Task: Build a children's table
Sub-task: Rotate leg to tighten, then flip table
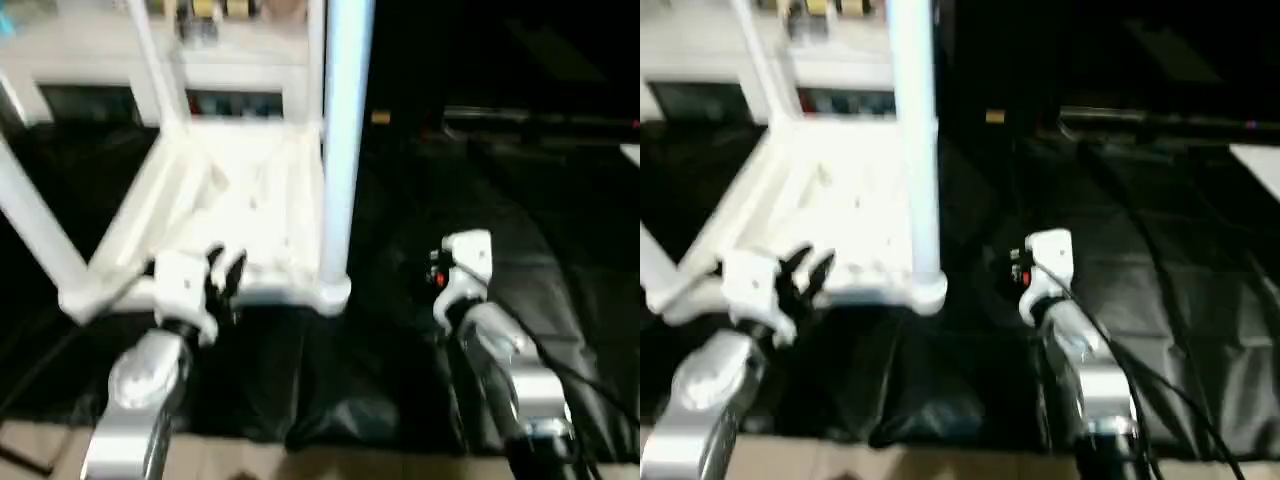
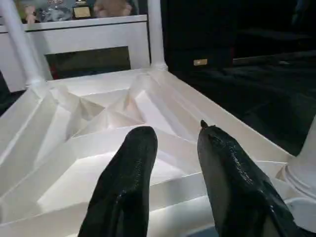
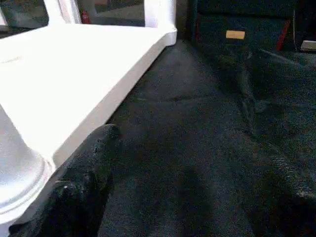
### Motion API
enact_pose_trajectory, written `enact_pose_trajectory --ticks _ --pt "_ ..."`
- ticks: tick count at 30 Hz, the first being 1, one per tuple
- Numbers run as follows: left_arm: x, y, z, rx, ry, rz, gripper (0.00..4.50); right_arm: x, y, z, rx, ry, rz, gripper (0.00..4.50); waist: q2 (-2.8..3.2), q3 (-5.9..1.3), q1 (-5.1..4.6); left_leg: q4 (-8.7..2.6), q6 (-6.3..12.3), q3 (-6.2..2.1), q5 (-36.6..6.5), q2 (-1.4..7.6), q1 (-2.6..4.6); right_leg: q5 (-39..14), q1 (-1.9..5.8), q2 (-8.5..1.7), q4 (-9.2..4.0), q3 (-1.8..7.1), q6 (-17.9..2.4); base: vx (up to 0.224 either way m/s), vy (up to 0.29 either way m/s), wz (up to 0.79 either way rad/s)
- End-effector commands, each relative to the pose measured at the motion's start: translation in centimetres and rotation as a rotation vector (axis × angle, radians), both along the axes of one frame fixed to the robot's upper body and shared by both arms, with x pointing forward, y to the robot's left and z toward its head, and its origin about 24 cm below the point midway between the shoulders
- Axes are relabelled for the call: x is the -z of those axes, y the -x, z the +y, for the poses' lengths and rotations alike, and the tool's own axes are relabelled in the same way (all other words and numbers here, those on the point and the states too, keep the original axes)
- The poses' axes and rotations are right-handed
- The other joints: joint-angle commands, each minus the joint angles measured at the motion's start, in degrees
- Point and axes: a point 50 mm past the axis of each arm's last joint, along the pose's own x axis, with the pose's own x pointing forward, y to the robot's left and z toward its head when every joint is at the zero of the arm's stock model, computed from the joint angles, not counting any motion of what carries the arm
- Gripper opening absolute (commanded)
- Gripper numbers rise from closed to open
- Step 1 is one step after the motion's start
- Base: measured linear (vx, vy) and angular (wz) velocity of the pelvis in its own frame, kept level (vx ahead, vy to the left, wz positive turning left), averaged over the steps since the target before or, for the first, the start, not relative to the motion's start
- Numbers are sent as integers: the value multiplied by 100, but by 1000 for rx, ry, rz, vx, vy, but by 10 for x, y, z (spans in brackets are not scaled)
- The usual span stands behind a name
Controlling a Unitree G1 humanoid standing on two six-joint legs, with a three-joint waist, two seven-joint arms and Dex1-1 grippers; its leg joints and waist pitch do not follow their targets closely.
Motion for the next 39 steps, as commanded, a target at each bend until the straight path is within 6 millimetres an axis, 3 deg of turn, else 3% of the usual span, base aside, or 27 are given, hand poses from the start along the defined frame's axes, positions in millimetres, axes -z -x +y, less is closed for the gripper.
enact_pose_trajectory --ticks 1,2,4,5,7,8,11,17,19,23,27,28,31,36,37,39 --pt "-6 10 11 -73 65 -52 174 -4 1 -3 -22 -14 -16 362 49 -257 -61 -588 -206 -70 -1983 220 71 -1420 135 -338 -615 277 -760 0 0 0" --pt "-6 10 11 -73 65 -52 193 -4 1 -3 -22 -14 -16 379 49 -259 -100 -629 -182 -87 -1990 234 9 -1604 200 -385 -659 273 -724 0 0 0" --pt "-6 22 21 -137 99 -77 203 -5 3 -6 -77 -53 -18 389 54 -266 -84 -612 -148 -76 -1916 223 9 -1592 180 -389 -678 289 -682 0 0 0" --pt "-6 26 24 -156 101 -87 208 -6 5 -7 -104 -64 -22 396 25 -243 -105 -612 -103 -62 -1914 228 -10 -1604 177 -394 -703 303 -661 0 0 0" --pt "-6 33 27 -177 109 -104 212 -8 7 -8 -146 -75 -28 406 19 -261 -77 -588 -25 -46 -1818 227 -1 -1585 169 -398 -712 317 -637 0 0 0" --pt "-6 37 31 -209 97 -120 244 -9 8 -9 -173 -81 -34 432 18 -255 -66 -587 9 -31 -1690 226 -12 -1501 161 -385 -714 327 -630 0 0 0" --pt "-6 48 39 -319 75 -163 259 -14 12 -13 -265 -99 -63 445 20 -264 -38 -584 77 -30 -1579 247 -20 -1353 185 -379 -717 319 -634 0 0 0" --pt "-6 59 54 -544 17 -207 315 -22 25 -13 -487 -135 -83 450 -4 -262 -25 -584 196 -30 -1411 252 -30 -1161 216 -367 -719 304 -640 0 0 0" --pt "-5 60 61 -612 -7 -204 333 -23 28 -7 -556 -139 -81 450 25 -270 -31 -572 219 -33 -1376 256 -20 -1076 209 -354 -722 299 -679 0 0 0" --pt "-3 61 75 -703 -38 -205 371 -23 27 6 -638 -128 -87 450 31 -275 -35 -564 218 -41 -1319 247 -16 -1033 201 -357 -719 291 -732 0 0 0" --pt "1 54 87 -707 -41 -190 390 -21 13 20 -602 -100 -102 450 62 -276 -33 -570 129 -42 -1381 233 14 -1148 146 -355 -715 288 -789 0 0 0" --pt "1 52 91 -720 -43 -185 416 -20 9 24 -592 -84 -102 450 61 -283 -39 -574 109 -44 -1397 229 13 -1150 161 -358 -708 285 -797 0 0 0" --pt "2 45 106 -747 -55 -163 428 -15 -3 37 -565 -52 -95 450 79 -307 -39 -573 21 -50 -1361 222 22 -946 162 -362 -666 282 -873 0 0 0" --pt "5 34 119 -700 -52 -123 439 -11 -14 53 -570 -46 -80 450 90 -340 -22 -563 40 -44 -1025 231 23 -188 182 -365 -580 286 -1031 0 0 0" --pt "7 30 121 -679 -54 -103 439 -10 -16 56 -571 -43 -78 450 65 -345 -19 -560 48 -40 -975 237 22 -75 193 -372 -562 281 -1073 0 0 0" --pt "8 28 123 -666 -61 -97 439 -9 -19 59 -571 -40 -78 450 81 -351 -21 -558 57 -33 -954 230 27 -33 194 -373 -550 282 -1102 0 0 0"
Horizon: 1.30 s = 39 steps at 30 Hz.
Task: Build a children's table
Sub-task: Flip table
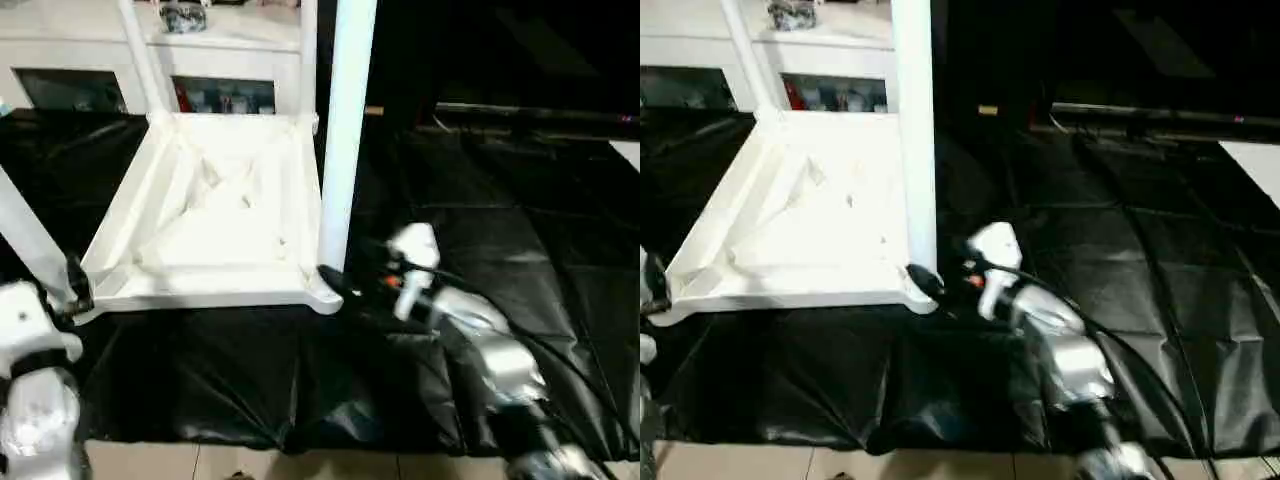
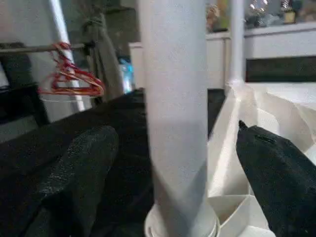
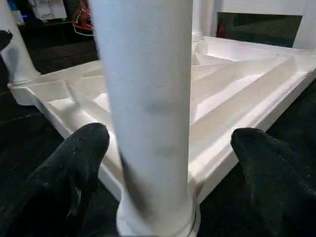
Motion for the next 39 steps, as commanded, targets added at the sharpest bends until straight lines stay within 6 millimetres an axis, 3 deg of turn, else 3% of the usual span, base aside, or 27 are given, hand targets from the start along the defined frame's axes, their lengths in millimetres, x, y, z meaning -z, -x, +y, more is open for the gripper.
enact_pose_trajectory --ticks 1,5,6,9,10,13,15,19,20,24,26,30,31,39 --pt "4 -5 4 38 17 32 439 0 -6 4 6 20 -17 450 105 -330 8 -470 60 -53 -978 201 50 -91 198 -422 -378 282 -1113 0 0 0" --pt "9 -17 10 95 48 69 439 -1 -17 14 29 25 -24 450 120 -333 6 -481 -3 -43 -1062 203 71 -143 193 -442 -366 289 -1221 0 0 0" --pt "10 -19 11 102 45 85 450 -1 -19 15 37 22 -17 420 129 -333 12 -483 -17 -43 -1066 213 78 -122 189 -444 -360 287 -1215 0 0 0" --pt "10 -23 15 88 54 101 450 -1 -22 17 48 16 -5 412 135 -341 10 -483 -26 -41 -1048 216 82 3 205 -447 -346 287 -1233 0 0 0" --pt "10 -24 16 85 57 98 418 0 -23 17 45 13 -5 393 136 -343 15 -481 -26 -39 -1034 220 84 45 203 -451 -345 289 -1238 0 0 0" --pt "10 -28 21 86 63 107 408 3 -23 19 26 4 9 366 119 -354 15 -473 30 -33 -950 206 74 147 219 -453 -333 287 -1259 0 0 0" --pt "10 -30 22 97 80 105 374 4 -23 19 23 8 12 350 110 -348 21 -479 37 -31 -966 214 74 79 221 -465 -341 290 -1275 0 0 0" --pt "11 -33 22 125 93 112 350 8 -24 19 33 30 19 319 127 -344 22 -487 4 -31 -1038 225 84 -27 210 -470 -343 292 -1313 0 0 0" --pt "13 -35 15 178 110 127 320 11 -25 19 50 48 29 299 146 -339 23 -496 -27 -33 -1098 229 86 -72 203 -467 -344 291 -1310 0 0 0" --pt "16 -35 9 213 124 138 315 12 -25 19 56 42 35 285 145 -333 38 -509 -72 -29 -1253 236 96 -214 196 -470 -358 297 -1297 0 0 0" --pt "17 -35 7 235 140 147 279 12 -25 19 60 35 39 253 149 -339 52 -507 -68 -31 -1225 236 92 -156 199 -469 -352 299 -1278 0 0 0" --pt "23 -36 -1 275 171 181 260 13 -27 15 92 26 47 233 136 -338 76 -505 -57 -23 -1134 237 90 -79 200 -467 -347 299 -1289 0 0 0" --pt "24 -36 -4 291 179 189 234 13 -28 13 109 21 51 211 138 -338 80 -505 -51 -21 -1137 237 93 -95 196 -463 -347 298 -1282 0 0 0" --pt "26 -40 -33 390 223 180 209 11 -28 -13 239 -22 58 195 115 -312 135 -528 -96 -11 -1342 248 107 -554 178 -476 -411 315 -1150 0 0 0"
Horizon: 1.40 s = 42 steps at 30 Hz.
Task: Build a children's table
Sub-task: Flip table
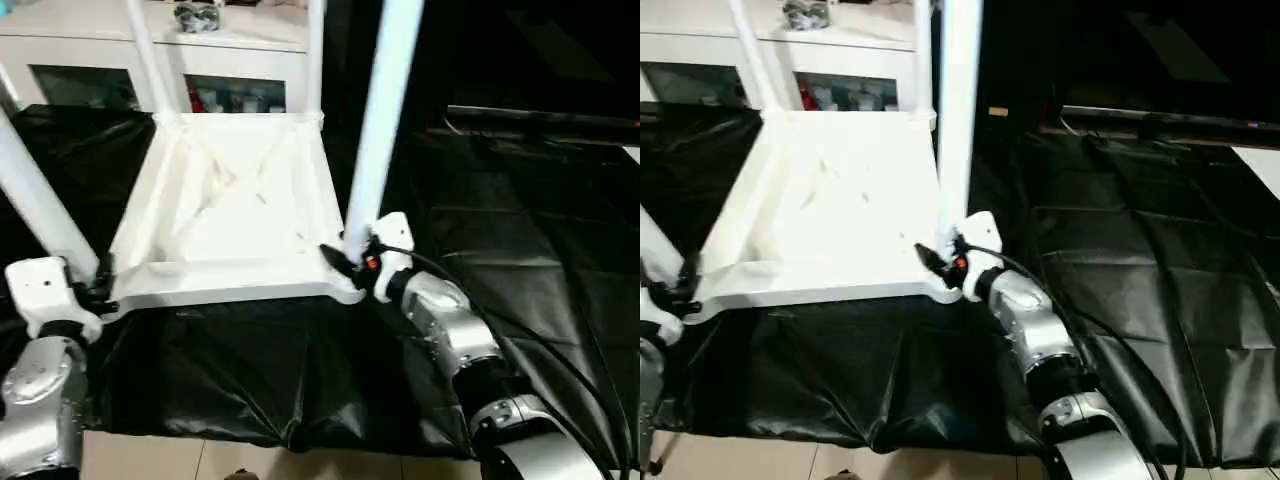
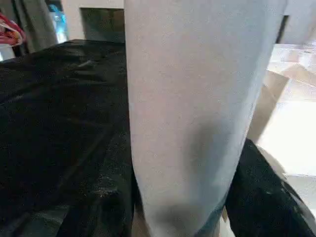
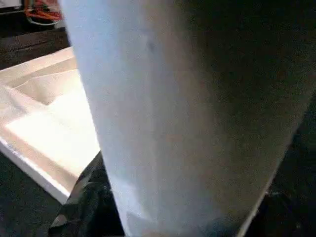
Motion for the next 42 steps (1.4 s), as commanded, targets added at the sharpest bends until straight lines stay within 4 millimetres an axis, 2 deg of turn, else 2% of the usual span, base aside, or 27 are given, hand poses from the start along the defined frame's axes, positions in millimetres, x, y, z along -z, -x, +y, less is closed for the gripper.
enact_pose_trajectory --ticks 1,3,4,6,8,10,11,15,16,17,19,20,21,22,23,24,25,26,28,30,31,32,38,40,41,42 --pt "8 -5 -27 128 47 32 208 -5 -1 -9 50 -53 -3 195 108 -306 -35 -529 -113 -25 -1391 251 110 -654 167 -464 -438 320 -1097 0 0 0" --pt "10 -3 -46 204 60 34 208 -5 5 -22 92 -63 -2 195 106 -317 10 -521 -97 -20 -1287 254 102 -612 173 -457 -442 324 -996 0 0 0" --pt "10 -3 -46 204 60 34 208 -5 5 -22 92 -63 -2 195 103 -319 23 -518 -86 -20 -1230 250 92 -571 177 -457 -435 324 -985 0 0 0" --pt "12 -3 -60 251 64 31 208 -5 11 -30 127 -65 -8 195 96 -322 54 -516 -75 -18 -1151 239 87 -527 178 -449 -441 318 -934 0 0 0" --pt "12 -2 -66 276 66 29 208 -4 13 -34 146 -66 -9 195 83 -324 51 -516 -74 -16 -1083 243 80 -457 183 -443 -440 318 -898 0 0 0" --pt "12 -3 -84 348 64 21 208 -4 21 -42 187 -69 -8 195 67 -316 44 -520 -57 -11 -1010 236 75 -430 191 -428 -455 322 -854 0 0 0" --pt "11 -3 -91 381 61 14 208 -4 24 -45 208 -69 -7 195 64 -312 62 -512 -42 3 -1045 241 103 -447 162 -421 -465 332 -816 0 0 0" --pt "9 -8 -107 433 62 1 207 -5 37 -55 270 -75 5 195 55 -296 34 -552 -84 -2 -1185 224 60 -747 192 -426 -487 321 -721 0 0 0" --pt "7 -10 -111 450 60 -4 207 -6 41 -56 278 -74 7 195 92 -289 44 -547 -99 5 -1269 229 97 -894 151 -420 -521 331 -631 0 0 0" --pt "6 -12 -115 462 57 -7 207 -8 45 -56 281 -70 8 195 64 -289 29 -553 -104 -4 -1280 227 82 -908 170 -421 -525 335 -581 0 0 0" --pt "5 -14 -117 469 56 -9 207 -8 47 -56 288 -58 7 195 92 -296 2 -558 -134 -12 -1279 217 65 -908 178 -422 -518 326 -553 0 0 0" --pt "4 -15 -119 471 55 -11 207 -8 48 -56 293 -50 6 195 72 -295 -23 -553 -144 -7 -1287 209 62 -926 178 -421 -525 324 -556 0 0 0" --pt "3 -16 -119 470 53 -11 207 -8 48 -57 300 -37 3 195 98 -292 -52 -549 -142 -7 -1296 200 62 -949 170 -415 -523 324 -578 0 0 0" --pt "3 -16 -119 469 52 -11 207 -8 48 -57 303 -32 2 195 86 -290 -78 -548 -141 -4 -1305 201 58 -955 171 -417 -534 325 -591 0 0 0" --pt "3 -18 -116 444 45 -3 207 -10 46 -58 305 -30 -5 251 82 -295 -106 -541 -131 -6 -1263 198 48 -918 181 -416 -528 322 -621 0 0 0" --pt "3 -18 -114 429 43 1 207 -11 44 -58 302 -40 -6 265 99 -293 -136 -537 -117 -6 -1245 200 47 -855 179 -412 -523 321 -653 0 0 0" --pt "3 -19 -111 406 48 6 207 -14 44 -58 290 -55 -11 265 67 -296 -149 -529 -79 1 -1203 197 46 -786 185 -409 -517 321 -689 0 0 0" --pt "3 -19 -110 402 51 6 207 -15 44 -58 286 -58 -13 270 82 -293 -151 -529 -67 -3 -1191 198 43 -766 187 -412 -507 322 -719 0 0 0" --pt "1 -17 -106 371 86 1 207 -22 44 -60 253 -74 -32 299 58 -293 -167 -517 -2 4 -1057 202 35 -625 200 -403 -496 318 -775 0 0 0" --pt "1 -16 -106 363 103 -2 207 -24 45 -61 243 -78 -39 309 66 -298 -163 -504 47 11 -977 204 38 -529 202 -409 -486 318 -810 0 0 0" --pt "1 -16 -106 360 112 -4 207 -25 45 -62 239 -79 -42 329 74 -298 -162 -505 51 10 -959 207 36 -518 204 -413 -481 317 -826 0 0 0" --pt "0 -16 -106 359 115 -4 207 -26 45 -62 238 -80 -43 339 50 -295 -159 -499 71 17 -929 203 29 -525 208 -413 -484 318 -841 0 0 0" --pt "4 -7 -106 337 176 1 207 -40 49 -88 242 -121 -127 371 52 -302 -150 -478 187 30 -814 211 29 -380 210 -409 -477 320 -853 0 0 0" --pt "5 -6 -106 331 194 2 207 -49 55 -101 214 -189 -148 380 42 -305 -154 -470 224 37 -801 205 25 -332 220 -403 -475 323 -862 0 0 0" --pt "5 -6 -106 328 204 1 207 -53 57 -106 206 -225 -155 380 60 -305 -143 -469 268 36 -817 212 33 -316 221 -413 -480 326 -873 0 0 0" --pt "5 -6 -106 327 209 0 207 -56 58 -109 198 -248 -162 380 46 -309 -140 -468 317 28 -777 218 27 -260 231 -409 -468 323 -881 0 0 0"
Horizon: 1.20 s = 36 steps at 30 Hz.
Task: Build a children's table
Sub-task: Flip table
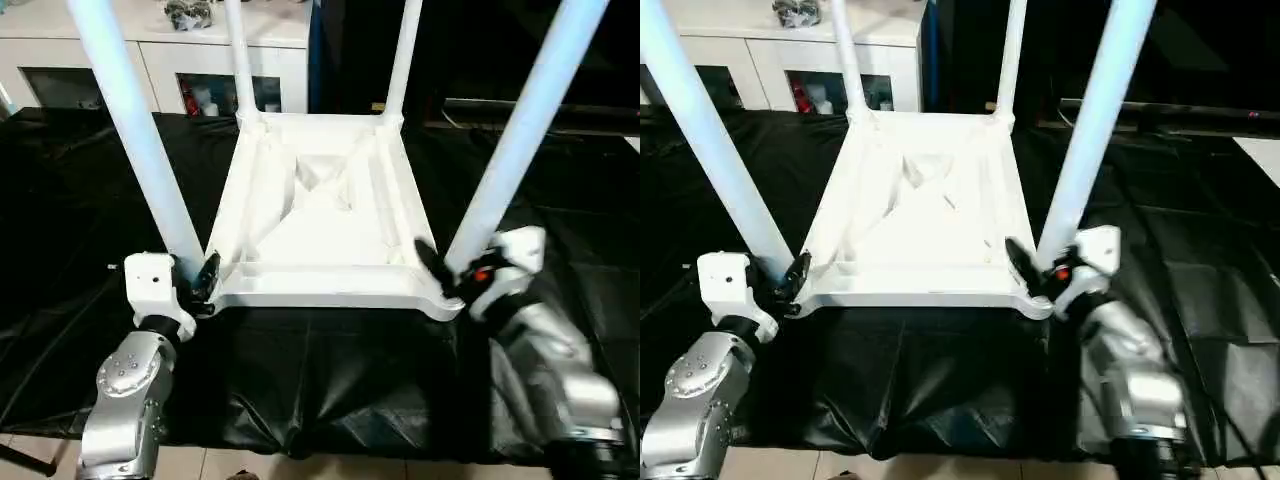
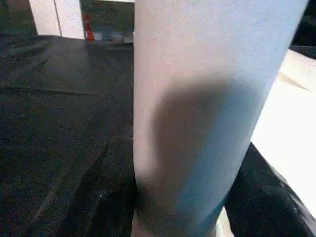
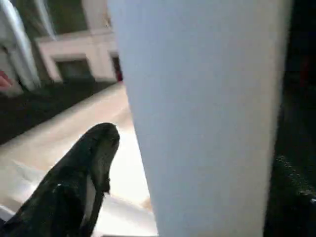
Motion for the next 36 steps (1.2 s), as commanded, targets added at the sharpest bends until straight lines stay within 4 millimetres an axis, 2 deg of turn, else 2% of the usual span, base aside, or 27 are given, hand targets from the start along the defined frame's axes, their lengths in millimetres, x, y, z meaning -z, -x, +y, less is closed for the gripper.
enact_pose_trajectory --ticks 1,2,6,7,8,9,10,11,13,14,16,17,18,22,23,26,29,30,33,34,36 --pt "2 0 -13 40 127 8 207 -15 5 -11 -31 -74 -56 380 -4 -330 -10 -419 282 -67 -756 215 29 -198 247 -384 -419 272 -930 0 0 0" --pt "1 0 -13 40 132 8 207 -20 8 -15 -48 -105 -72 380 -21 -329 -12 -408 335 -57 -738 205 33 -152 247 -376 -422 274 -936 0 0 0" --pt "1 0 -10 23 172 19 207 -42 15 -31 -80 -261 -156 380 -25 -324 0 -406 396 -57 -720 207 25 -364 246 -389 -445 266 -946 0 0 0" --pt "1 0 -10 22 173 19 207 -43 15 -32 -80 -266 -159 380 27 -324 6 -404 382 -60 -740 200 30 -425 238 -394 -449 264 -948 0 0 0" --pt "1 0 -10 22 175 20 207 -49 15 -34 -79 -309 -179 380 -6 -316 -15 -411 369 -55 -819 194 35 -579 233 -380 -476 259 -933 0 0 0" --pt "1 0 -10 22 174 22 207 -54 15 -35 -84 -346 -201 380 -12 -322 -13 -409 361 -58 -825 194 37 -632 235 -382 -473 258 -927 0 0 0" --pt "1 -1 -10 24 176 25 207 -64 16 -35 -110 -405 -231 380 7 -315 -11 -408 360 -56 -804 182 28 -784 232 -384 -491 260 -889 0 0 0" --pt "1 -1 -10 24 181 29 207 -69 17 -34 -141 -442 -247 380 0 -321 -7 -403 366 -54 -794 182 29 -814 229 -385 -495 260 -867 0 0 0" --pt "1 -1 -10 23 184 31 207 -73 20 -30 -199 -457 -253 380 -3 -336 -7 -394 384 -59 -678 181 17 -787 233 -384 -482 254 -830 0 0 0" --pt "1 0 -10 20 198 33 207 -74 30 -19 -347 -425 -230 380 10 -335 0 -381 420 -52 -610 169 1 -779 242 -370 -485 251 -795 0 0 0" --pt "1 0 -9 18 207 33 207 -73 35 -15 -406 -407 -214 380 14 -349 32 -369 452 -56 -555 186 4 -684 252 -373 -479 261 -752 0 0 0" --pt "0 0 -10 22 227 32 207 -67 43 -9 -489 -383 -175 380 -3 -357 50 -365 486 -54 -467 178 -5 -554 253 -374 -465 249 -785 0 0 0" --pt "0 0 -10 24 230 33 207 -66 44 -9 -497 -385 -162 380 1 -353 49 -360 497 -51 -479 182 -4 -546 238 -372 -465 256 -793 0 0 0" --pt "-1 1 -11 41 265 33 207 -60 49 -4 -548 -379 -104 380 1 -329 44 -387 410 -57 -692 179 1 -1124 217 -393 -532 246 -744 0 0 0" --pt "-1 2 -11 44 275 33 207 -58 51 0 -570 -361 -83 380 16 -324 47 -390 385 -56 -728 183 4 -1207 207 -397 -538 250 -727 0 0 0" --pt "-3 2 -11 55 277 33 207 -57 51 4 -581 -355 -70 380 0 -331 78 -393 340 -60 -678 183 2 -1239 204 -390 -542 256 -621 0 0 0" --pt "-4 2 -12 65 284 31 207 -44 49 11 -582 -259 6 380 22 -345 88 -380 322 -66 -545 179 -6 -962 211 -381 -513 252 -648 0 0 0" --pt "-4 2 -12 70 291 32 207 -37 48 15 -581 -218 43 380 12 -348 83 -373 311 -60 -505 177 -12 -849 210 -377 -505 248 -663 0 0 0" --pt "-6 2 -14 78 324 30 207 -17 38 26 -536 -59 126 380 10 -351 73 -371 267 -64 -465 176 -19 -760 212 -378 -485 244 -702 0 0 0" --pt "-7 2 -15 86 348 26 207 -3 36 34 -546 5 188 380 31 -351 65 -367 214 -58 -519 172 -2 -781 204 -382 -490 243 -752 0 0 0" --pt "-7 2 -16 92 357 25 207 1 36 37 -559 20 202 380 22 -343 59 -371 209 -50 -608 168 2 -832 208 -384 -496 256 -800 0 0 0"
